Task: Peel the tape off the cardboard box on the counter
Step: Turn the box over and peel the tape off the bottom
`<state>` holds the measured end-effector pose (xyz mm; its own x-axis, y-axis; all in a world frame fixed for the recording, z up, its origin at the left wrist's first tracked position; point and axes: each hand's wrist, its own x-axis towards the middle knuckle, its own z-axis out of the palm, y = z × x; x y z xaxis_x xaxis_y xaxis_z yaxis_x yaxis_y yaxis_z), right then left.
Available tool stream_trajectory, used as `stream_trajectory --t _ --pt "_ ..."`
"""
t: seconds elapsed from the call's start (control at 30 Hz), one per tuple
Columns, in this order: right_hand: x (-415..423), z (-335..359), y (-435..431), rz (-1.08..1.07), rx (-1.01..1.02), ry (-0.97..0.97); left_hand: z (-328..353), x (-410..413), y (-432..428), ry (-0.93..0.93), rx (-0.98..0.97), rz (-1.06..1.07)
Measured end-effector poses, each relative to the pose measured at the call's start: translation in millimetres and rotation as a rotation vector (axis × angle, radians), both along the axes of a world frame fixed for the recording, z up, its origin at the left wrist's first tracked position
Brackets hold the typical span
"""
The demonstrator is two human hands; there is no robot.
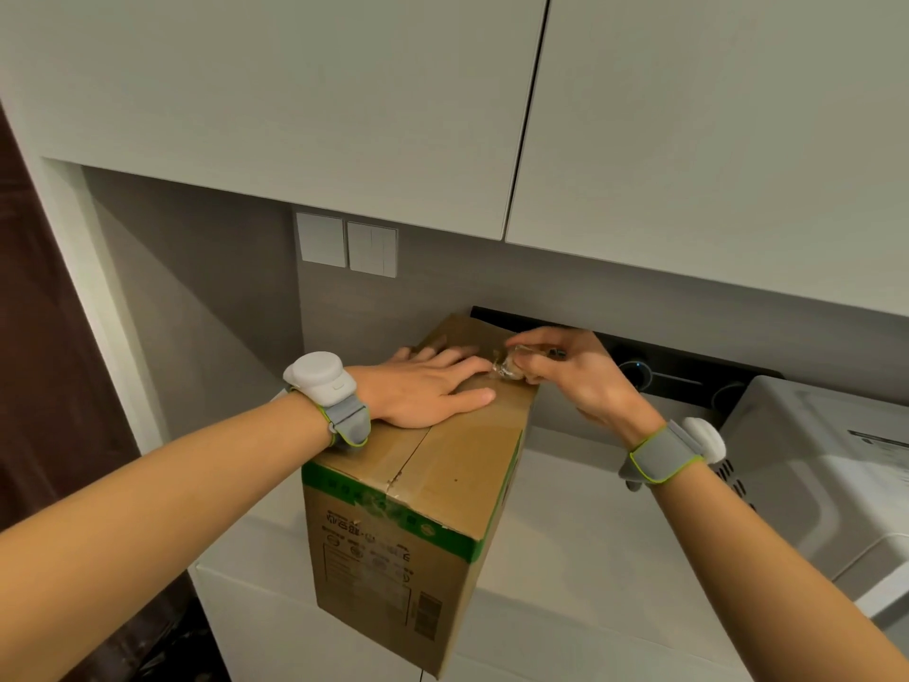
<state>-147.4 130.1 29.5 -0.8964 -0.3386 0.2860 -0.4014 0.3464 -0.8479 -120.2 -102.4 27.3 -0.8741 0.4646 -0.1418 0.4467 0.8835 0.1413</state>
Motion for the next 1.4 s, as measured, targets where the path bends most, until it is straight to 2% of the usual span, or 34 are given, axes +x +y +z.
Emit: stream_trajectory --t 0.1,0.2,0.27,0.43,0.53,0.67,0.77,0.87,0.93,1.03,1.13,1.23,1.4 --pt "1 3 1 0.038 0.075 0.009 1 -1 0 -0.016 -0.037 -0.008" --pt "0 1 1 0.03 -0.014 -0.074 1 0 -1 -0.019 -0.032 -0.006" --pt "2 -2 -1 0.039 -0.164 -0.188 1 0 -1 -0.019 -0.029 -0.005" --pt "4 5 15 0.009 -0.757 -0.473 0 1 -1 -0.012 -0.019 -0.012" --pt "6 -4 26 -0.055 -0.902 -0.55 0 0 -2 -0.009 -0.02 -0.018" --pt "8 -17 38 -0.139 -1.237 -0.635 1 0 -1 -0.024 -0.028 -0.02" --pt "9 -31 45 -0.205 -1.302 -0.676 9 3 -1 -0.025 -0.074 -0.022" --pt "15 -34 49 -0.195 -1.193 -0.69 27 6 13 0.003 -0.182 0.001" --pt "21 -30 52 -0.224 -0.995 -0.639 35 10 30 -0.029 -0.226 0.055" --pt "33 -26 47 -0.275 -0.503 -0.435 34 14 57 -0.106 -0.241 0.139" --pt "44 -29 35 -0.223 -0.039 -0.208 30 15 72 -0.105 -0.222 0.177" --pt "43 -27 29 -0.156 0.093 -0.175 31 14 67 -0.108 -0.161 0.196" --pt "40 -22 24 -0.062 0.087 -0.253 34 11 44 -0.118 -0.098 0.168"
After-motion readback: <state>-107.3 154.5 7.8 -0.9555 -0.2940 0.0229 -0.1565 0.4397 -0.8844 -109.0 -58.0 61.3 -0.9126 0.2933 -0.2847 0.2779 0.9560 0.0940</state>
